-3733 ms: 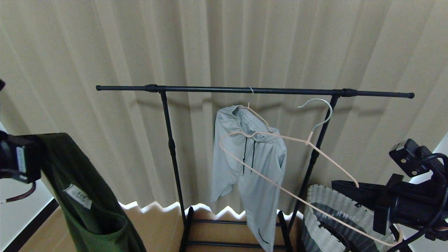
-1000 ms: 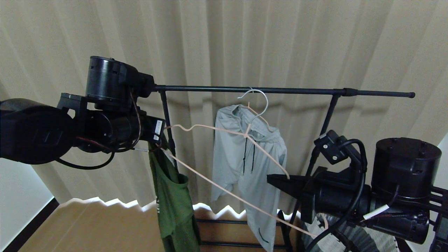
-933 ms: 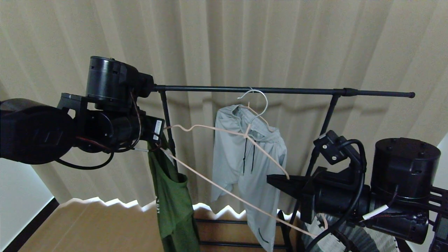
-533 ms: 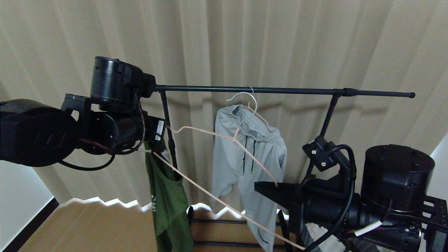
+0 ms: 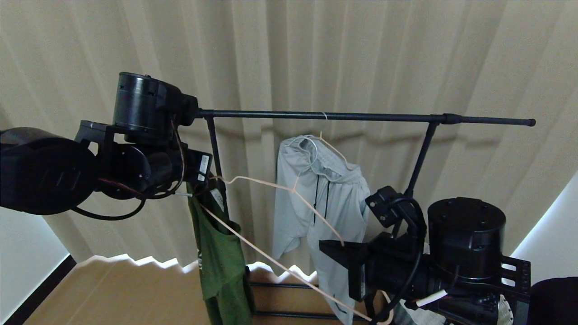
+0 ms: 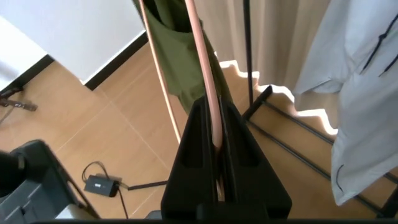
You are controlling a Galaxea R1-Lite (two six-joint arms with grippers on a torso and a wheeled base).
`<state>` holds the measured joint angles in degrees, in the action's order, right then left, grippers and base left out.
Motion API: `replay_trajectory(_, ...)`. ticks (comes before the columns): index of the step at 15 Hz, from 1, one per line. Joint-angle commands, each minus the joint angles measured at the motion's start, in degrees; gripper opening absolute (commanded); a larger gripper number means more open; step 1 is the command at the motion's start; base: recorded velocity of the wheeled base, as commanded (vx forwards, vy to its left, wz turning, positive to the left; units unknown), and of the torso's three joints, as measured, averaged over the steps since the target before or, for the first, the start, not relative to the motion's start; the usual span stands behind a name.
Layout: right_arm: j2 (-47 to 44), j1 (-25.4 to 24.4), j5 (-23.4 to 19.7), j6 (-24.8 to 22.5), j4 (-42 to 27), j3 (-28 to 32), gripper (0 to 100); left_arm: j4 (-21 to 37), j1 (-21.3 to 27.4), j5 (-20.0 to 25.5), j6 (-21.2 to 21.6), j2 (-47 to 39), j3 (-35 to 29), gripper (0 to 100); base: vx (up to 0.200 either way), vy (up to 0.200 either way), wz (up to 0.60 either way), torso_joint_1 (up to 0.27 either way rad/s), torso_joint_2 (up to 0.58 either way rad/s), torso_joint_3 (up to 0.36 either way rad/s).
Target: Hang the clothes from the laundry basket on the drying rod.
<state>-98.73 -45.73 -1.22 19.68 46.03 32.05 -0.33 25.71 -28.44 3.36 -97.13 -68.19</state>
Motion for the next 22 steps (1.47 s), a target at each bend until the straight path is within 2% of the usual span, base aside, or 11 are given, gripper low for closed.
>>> replay_trajectory(1,-0.5,0.5,0.8,0.2,0.0,1.5,0,0.2,0.1,0.0,0.2,1.9,1.7,0,0.0,0.0,0.0,0.0,0.0,0.0)
replay_trajectory(6,-1.8,0.5,1.0,0.4,0.0,4.0,0,0.0,0.7,0.0,0.2,4.1,5.8,0,0.0,0.0,0.0,0.0,0.0,0.0)
replay_trajectory(11,-3.3,-1.3,1.0,0.3,0.0,4.9,0,-0.5,5.1,1.0,0.3,5.3,6.2,0,0.0,0.0,0.0,0.0,0.0,0.0)
replay_trajectory(13,-3.2,-1.7,0.9,0.2,-0.1,4.7,0,-0.8,6.6,2.7,0.9,5.3,6.2,0,0.0,0.0,0.0,0.0,0.0,0.0)
replay_trajectory(15,-2.9,-1.7,0.9,0.1,-0.1,4.2,0,-1.8,6.6,4.1,4.5,5.5,6.2,0,0.0,0.0,0.0,0.0,0.0,0.0)
replay_trajectory(18,-3.4,-1.6,0.9,0.2,0.0,4.5,0,-5.5,8.0,10.9,6.3,6.3,7.4,0,0.0,0.0,0.0,0.0,0.0,0.0)
replay_trajectory(21,-3.5,-1.4,0.7,0.3,0.0,4.8,0,-5.6,10.2,11.1,6.3,7.0,7.5,0,0.0,0.0,0.0,0.0,0.0,0.0)
replay_trajectory(22,-3.7,-1.3,0.5,0.2,0.0,5.0,0,-5.8,13.3,11.3,6.2,6.9,7.5,0,0.0,0.0,0.0,0.0,0.0,0.0)
